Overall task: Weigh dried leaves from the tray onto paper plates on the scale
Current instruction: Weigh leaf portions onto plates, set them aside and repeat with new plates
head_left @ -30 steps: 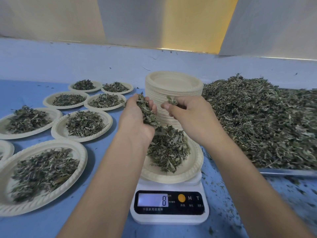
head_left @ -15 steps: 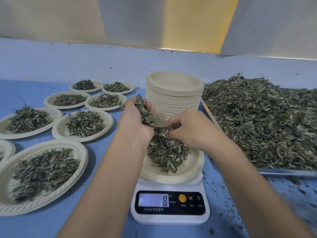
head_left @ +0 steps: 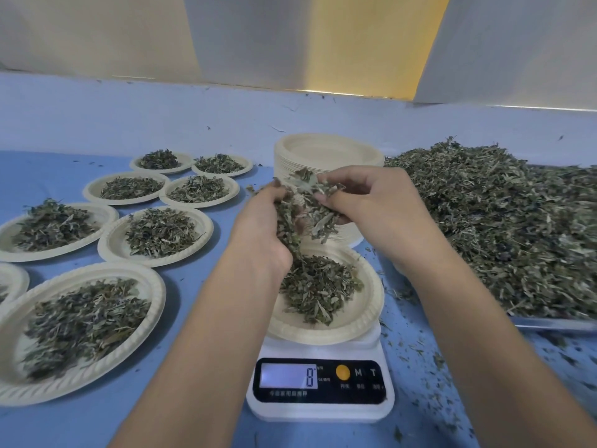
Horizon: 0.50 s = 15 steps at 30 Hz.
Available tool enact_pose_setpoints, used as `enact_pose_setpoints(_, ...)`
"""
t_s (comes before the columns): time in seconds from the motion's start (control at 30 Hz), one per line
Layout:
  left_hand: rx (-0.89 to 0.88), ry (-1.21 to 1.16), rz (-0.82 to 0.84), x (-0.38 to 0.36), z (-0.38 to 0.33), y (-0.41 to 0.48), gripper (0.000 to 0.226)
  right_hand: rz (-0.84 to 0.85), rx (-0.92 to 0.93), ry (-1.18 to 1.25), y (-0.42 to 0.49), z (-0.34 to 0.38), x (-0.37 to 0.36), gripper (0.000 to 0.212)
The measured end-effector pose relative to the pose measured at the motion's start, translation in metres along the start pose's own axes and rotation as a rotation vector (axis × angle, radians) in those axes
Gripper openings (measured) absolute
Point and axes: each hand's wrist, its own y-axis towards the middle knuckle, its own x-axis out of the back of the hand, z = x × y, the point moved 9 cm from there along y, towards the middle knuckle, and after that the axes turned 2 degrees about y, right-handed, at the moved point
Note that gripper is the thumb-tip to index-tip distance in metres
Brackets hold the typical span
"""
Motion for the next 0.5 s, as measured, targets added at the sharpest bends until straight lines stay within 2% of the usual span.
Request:
enact_pose_setpoints(0.1,0.06,0.059,0.104,-0.015,0.007,-0.007,0.036,0.04,-0.005,0.028,-0.003,0.001,-0.011,0.019)
enact_pose_setpoints(0.27,0.101,0.063,0.192,-0.026,0.013,-0.01,0.046,-0.018,0.012,-0.024,-0.004,0.001,-0.012,0.02)
enact_pose_setpoints(0.37,0.073,0.078,0.185,-0.027,0.011,-0.011,0.042,-0.062,-0.003,-0.041,-0.006,0.001,-0.011,0.019)
enact_pose_setpoints(0.5,0.074,0.021,0.167,-0.026,0.012,-0.011,0.021,-0.064,0.008,-0.073,-0.009,0.005,-0.012,0.017)
